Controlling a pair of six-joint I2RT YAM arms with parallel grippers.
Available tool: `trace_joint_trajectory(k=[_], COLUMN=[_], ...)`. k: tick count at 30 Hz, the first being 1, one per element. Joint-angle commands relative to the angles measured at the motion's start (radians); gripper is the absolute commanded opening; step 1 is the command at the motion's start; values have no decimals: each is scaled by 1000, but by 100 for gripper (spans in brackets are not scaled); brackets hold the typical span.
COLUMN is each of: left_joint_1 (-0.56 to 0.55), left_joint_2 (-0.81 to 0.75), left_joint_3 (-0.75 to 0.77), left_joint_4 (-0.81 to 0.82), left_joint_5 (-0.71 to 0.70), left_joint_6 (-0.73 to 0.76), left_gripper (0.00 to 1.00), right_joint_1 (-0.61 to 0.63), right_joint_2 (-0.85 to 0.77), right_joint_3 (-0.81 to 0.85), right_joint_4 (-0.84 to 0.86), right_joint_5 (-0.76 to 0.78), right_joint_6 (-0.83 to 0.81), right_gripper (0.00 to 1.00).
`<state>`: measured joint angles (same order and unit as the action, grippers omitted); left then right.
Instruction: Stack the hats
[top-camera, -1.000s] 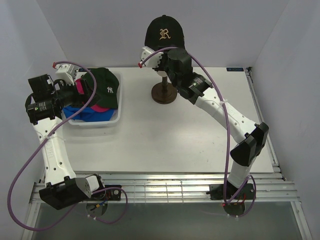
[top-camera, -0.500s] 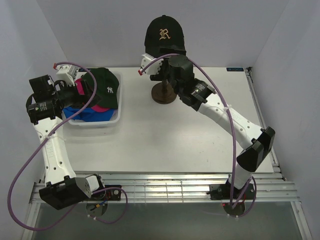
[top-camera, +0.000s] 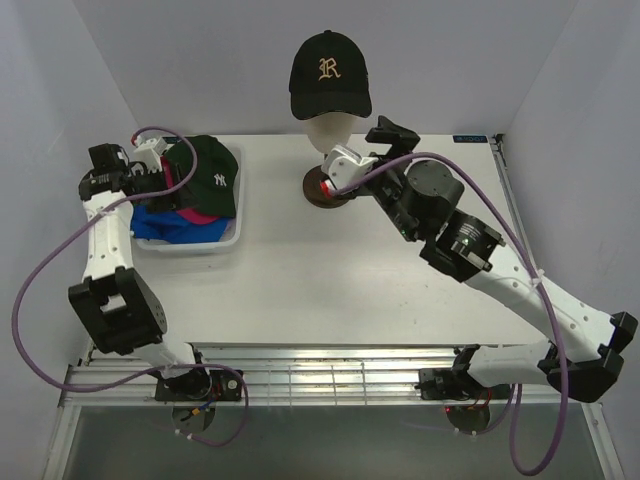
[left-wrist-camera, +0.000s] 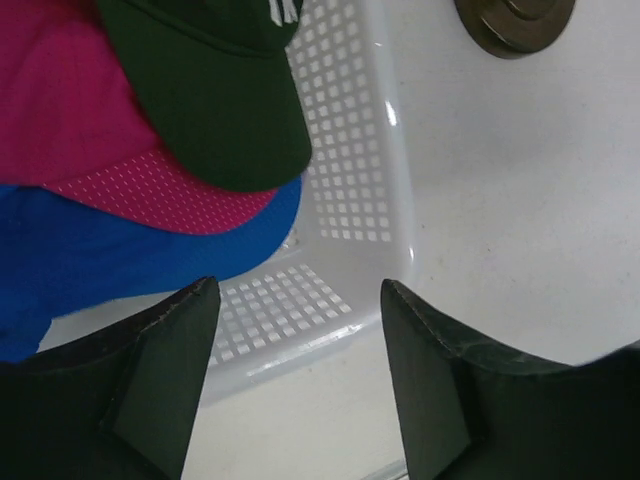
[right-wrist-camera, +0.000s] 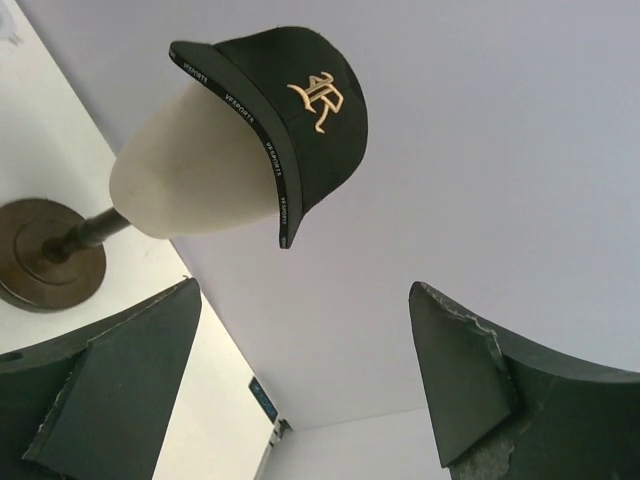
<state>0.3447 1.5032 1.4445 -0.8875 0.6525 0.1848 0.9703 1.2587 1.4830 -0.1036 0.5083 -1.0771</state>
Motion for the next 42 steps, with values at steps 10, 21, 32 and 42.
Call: trace_joint_trajectory(k=[10, 21, 32, 42], left_joint_1=[-13, -18, -21, -21], left_joint_2=[391, 578, 657, 501], left_joint_3=[346, 517, 585, 508], left_joint_4=[180, 222, 226, 277], left_joint_5=[-31, 9, 36, 159], left_joint_6=[-117, -238, -281, -378], left_gripper=[68, 69, 47, 0], right_joint_1=[28, 57, 133, 241], right_joint_2=[-194, -185, -174, -114], right_joint_3=[-260, -282, -274, -264], right_joint_4=[71, 19, 5, -13], right_joint_5=[-48, -30, 32, 59], right_joint_6=[143, 161, 160, 172], right_gripper=[90, 90, 90, 90])
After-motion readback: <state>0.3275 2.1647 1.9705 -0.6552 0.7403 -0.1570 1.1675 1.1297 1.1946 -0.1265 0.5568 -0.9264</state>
